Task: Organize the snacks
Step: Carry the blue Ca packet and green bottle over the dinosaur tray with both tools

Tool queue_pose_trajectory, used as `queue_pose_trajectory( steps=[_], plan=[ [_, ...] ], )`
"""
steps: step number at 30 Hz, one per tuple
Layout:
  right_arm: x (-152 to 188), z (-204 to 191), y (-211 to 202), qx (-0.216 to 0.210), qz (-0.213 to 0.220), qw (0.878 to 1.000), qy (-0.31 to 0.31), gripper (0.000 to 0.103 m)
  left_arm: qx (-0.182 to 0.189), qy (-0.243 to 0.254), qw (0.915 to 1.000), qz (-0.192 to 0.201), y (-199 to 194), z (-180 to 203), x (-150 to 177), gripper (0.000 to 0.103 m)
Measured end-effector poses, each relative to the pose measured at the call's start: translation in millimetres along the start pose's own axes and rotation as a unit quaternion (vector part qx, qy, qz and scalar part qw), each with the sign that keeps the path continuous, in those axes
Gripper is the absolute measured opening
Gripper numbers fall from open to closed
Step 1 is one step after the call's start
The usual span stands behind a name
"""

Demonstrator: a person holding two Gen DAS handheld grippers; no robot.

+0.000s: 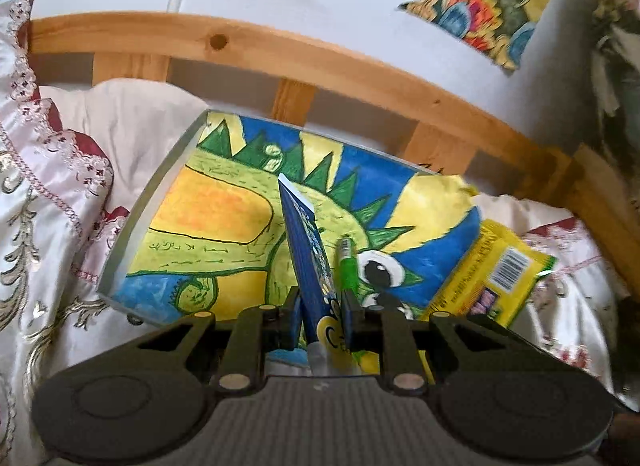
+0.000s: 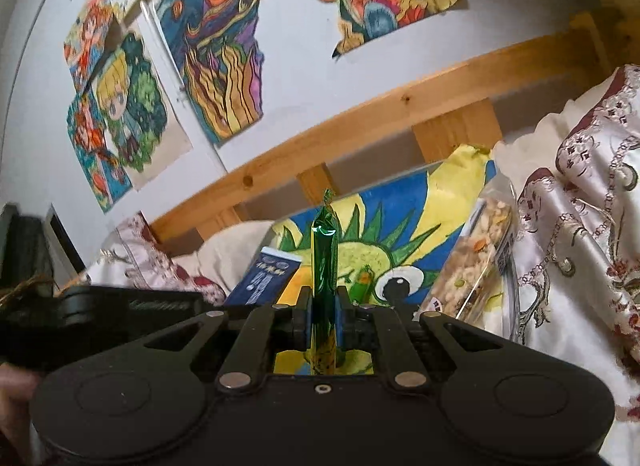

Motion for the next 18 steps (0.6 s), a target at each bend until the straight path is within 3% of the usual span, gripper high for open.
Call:
queue_pose_trajectory(
  steps=[10, 18],
  plan=[
    [2, 22, 15, 0.012, -0.014, 1.0, -0.007, 0.012, -0.028, 0.008, 0.9995, -0.014, 48, -3, 0, 0.022],
    [2, 27, 20, 0.009, -0.025, 1.0, -0.006, 0.013, -0.031, 0.01, 0.9994, -0.013, 55, -4, 1, 0.021]
  ],
)
Point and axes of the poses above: each gripper's, at about its wrist camera, not at the fingertips, and y roughly the way its jaws point, z to its right, x to its underside, the point moved 10 cm from there along y, roughly the way its jaws point, and after that the axes turned 4 degrees about -z, right-handed, at the moved point
